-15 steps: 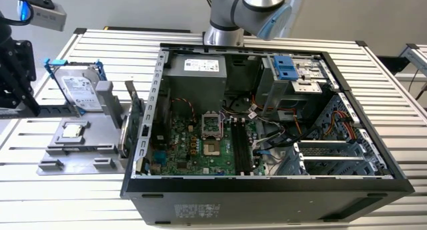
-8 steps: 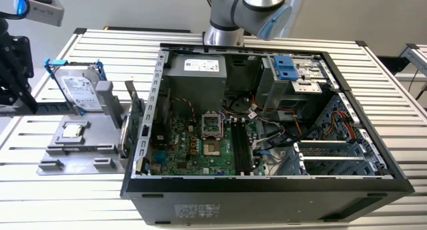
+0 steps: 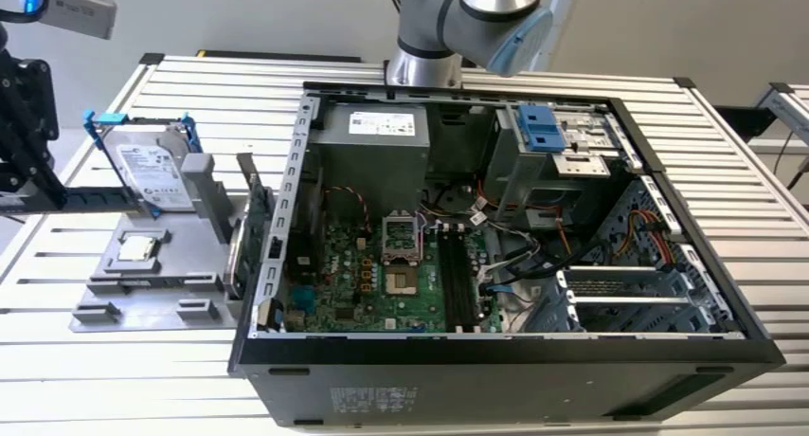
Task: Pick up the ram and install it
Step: 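Pick up the ram and move it above insertion slot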
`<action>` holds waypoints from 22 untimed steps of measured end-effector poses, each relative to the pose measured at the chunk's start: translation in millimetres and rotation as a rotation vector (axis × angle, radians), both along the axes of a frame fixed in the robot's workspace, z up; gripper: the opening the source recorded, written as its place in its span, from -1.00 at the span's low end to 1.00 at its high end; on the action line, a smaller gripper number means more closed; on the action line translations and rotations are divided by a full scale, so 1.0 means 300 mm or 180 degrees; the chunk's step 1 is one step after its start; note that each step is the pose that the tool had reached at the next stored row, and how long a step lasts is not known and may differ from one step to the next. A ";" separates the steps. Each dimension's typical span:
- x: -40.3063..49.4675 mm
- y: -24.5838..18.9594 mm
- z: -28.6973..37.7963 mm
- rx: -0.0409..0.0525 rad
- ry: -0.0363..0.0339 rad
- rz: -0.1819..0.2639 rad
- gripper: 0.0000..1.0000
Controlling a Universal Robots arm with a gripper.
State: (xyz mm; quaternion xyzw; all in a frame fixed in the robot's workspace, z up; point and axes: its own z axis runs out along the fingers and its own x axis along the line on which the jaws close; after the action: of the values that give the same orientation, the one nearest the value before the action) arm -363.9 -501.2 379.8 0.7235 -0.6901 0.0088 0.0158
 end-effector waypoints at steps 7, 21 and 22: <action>0.000 0.000 0.016 -0.0001 -0.0001 0.0000 -1.00; 0.029 0.007 0.016 -0.0003 0.0000 0.0000 -1.00; 0.033 0.008 0.016 -0.0002 0.0000 0.0000 -1.00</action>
State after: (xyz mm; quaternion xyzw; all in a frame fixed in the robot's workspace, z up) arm -354.1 -498.8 384.7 0.7235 -0.6901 0.0091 0.0161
